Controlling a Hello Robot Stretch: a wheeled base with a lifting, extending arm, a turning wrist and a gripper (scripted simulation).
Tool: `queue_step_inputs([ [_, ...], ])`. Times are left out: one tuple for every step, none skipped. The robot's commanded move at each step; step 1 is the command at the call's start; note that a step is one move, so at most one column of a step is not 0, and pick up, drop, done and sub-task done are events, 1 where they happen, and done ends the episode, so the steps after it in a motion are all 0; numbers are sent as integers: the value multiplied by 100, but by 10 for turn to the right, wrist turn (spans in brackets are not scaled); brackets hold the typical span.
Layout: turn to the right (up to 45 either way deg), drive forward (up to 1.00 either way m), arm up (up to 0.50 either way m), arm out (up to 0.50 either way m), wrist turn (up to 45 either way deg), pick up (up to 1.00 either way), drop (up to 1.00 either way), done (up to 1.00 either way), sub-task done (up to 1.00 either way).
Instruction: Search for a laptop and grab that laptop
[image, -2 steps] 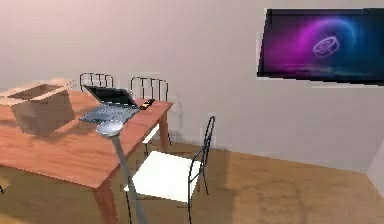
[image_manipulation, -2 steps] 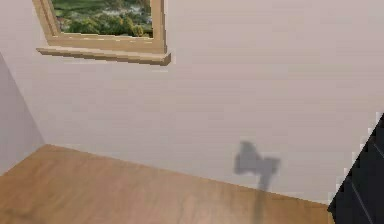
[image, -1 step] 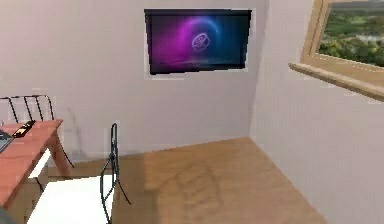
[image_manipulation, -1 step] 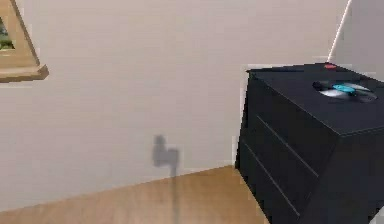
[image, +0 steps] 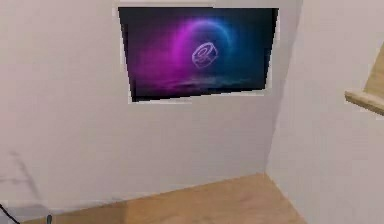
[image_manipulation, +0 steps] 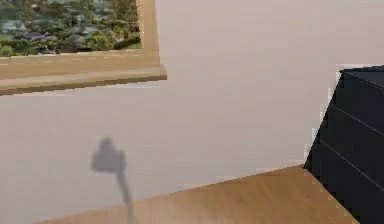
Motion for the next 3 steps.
queue_step_inputs([
  [-450,0,0,0,0,0,0,0,0],
  [-450,0,0,0,0,0,0,0,0],
  [-450,0,0,0,0,0,0,0,0],
])
